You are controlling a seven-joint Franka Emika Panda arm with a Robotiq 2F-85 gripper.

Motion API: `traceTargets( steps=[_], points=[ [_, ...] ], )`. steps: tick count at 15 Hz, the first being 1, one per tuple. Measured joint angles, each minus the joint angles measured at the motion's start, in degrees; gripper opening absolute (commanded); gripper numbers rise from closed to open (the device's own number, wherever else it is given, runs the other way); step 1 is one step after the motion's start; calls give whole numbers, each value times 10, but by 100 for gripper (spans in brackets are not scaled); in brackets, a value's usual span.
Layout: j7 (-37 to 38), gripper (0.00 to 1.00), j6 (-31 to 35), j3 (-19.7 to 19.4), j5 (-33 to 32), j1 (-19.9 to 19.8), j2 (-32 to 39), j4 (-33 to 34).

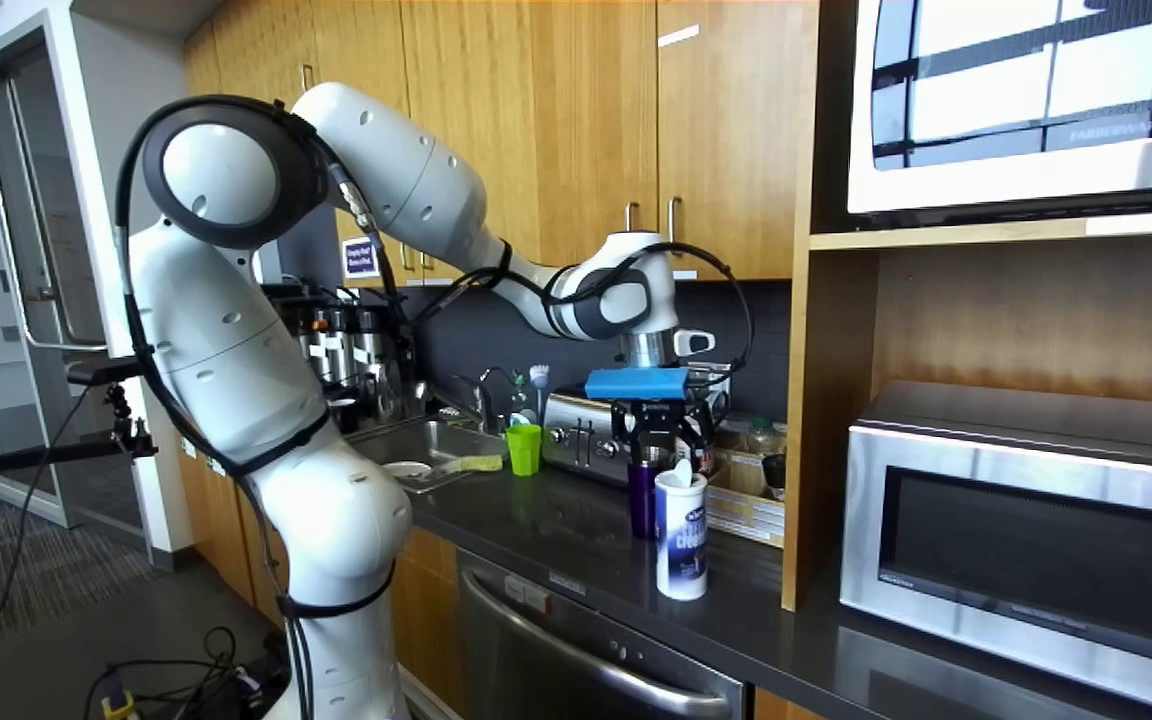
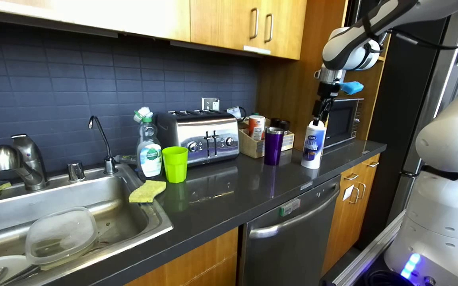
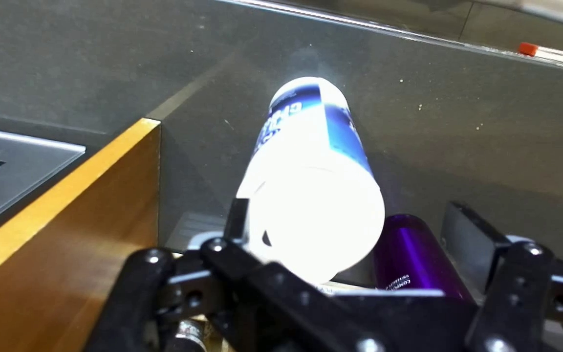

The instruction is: Pick up the blue container from the table and place it next to the red container in the box

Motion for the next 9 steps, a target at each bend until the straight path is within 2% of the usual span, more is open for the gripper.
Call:
traceTargets(
  steps=[9],
  points=[
    [-38, 100, 17, -14, 10, -1, 23, 8]
  ],
)
